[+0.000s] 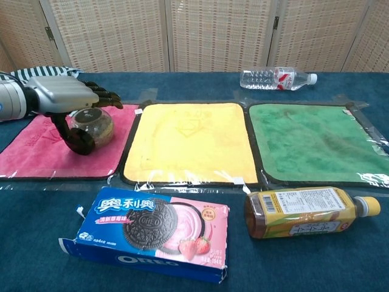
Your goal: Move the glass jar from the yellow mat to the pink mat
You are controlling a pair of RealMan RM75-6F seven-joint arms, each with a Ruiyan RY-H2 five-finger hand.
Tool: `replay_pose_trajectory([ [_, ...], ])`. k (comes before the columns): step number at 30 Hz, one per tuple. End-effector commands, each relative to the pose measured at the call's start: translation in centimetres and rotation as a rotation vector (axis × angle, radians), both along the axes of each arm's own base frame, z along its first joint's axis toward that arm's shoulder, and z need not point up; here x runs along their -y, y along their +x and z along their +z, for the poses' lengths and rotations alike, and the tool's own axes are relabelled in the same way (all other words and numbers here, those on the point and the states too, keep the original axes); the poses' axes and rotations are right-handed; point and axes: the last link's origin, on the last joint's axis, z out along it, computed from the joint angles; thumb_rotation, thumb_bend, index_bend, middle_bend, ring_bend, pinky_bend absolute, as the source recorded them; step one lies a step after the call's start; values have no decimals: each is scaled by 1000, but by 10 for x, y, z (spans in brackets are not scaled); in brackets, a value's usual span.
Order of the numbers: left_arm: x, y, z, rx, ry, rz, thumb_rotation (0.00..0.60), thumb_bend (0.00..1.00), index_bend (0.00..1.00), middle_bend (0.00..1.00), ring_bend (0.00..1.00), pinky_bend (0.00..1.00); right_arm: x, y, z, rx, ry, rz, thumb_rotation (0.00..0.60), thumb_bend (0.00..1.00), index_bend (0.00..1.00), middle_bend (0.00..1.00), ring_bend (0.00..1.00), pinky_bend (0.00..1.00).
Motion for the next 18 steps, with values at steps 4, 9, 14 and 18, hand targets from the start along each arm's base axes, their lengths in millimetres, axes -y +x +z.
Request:
replay_pose_trajectory([
  [4,-18,-9,7,4,48,63,574,281,0,0,0,58,0,0,1,-1,-2,0,600,94,0,0,12,0],
  [9,-21,-14,18,49,72,107,582,281,0,0,0,58,-1,-1,2,-2,-6,-4,600,94,0,0,13,0],
  [14,-15,-18,39,164,93,177,600,281,0,0,0,57,-3,-6,6,-6,12,-15,600,94,0,0,9,0],
  [18,-8,-25,63,282,135,252,600,281,0,0,1,58,-6,-13,11,-15,21,-34,600,94,0,0,8,0],
])
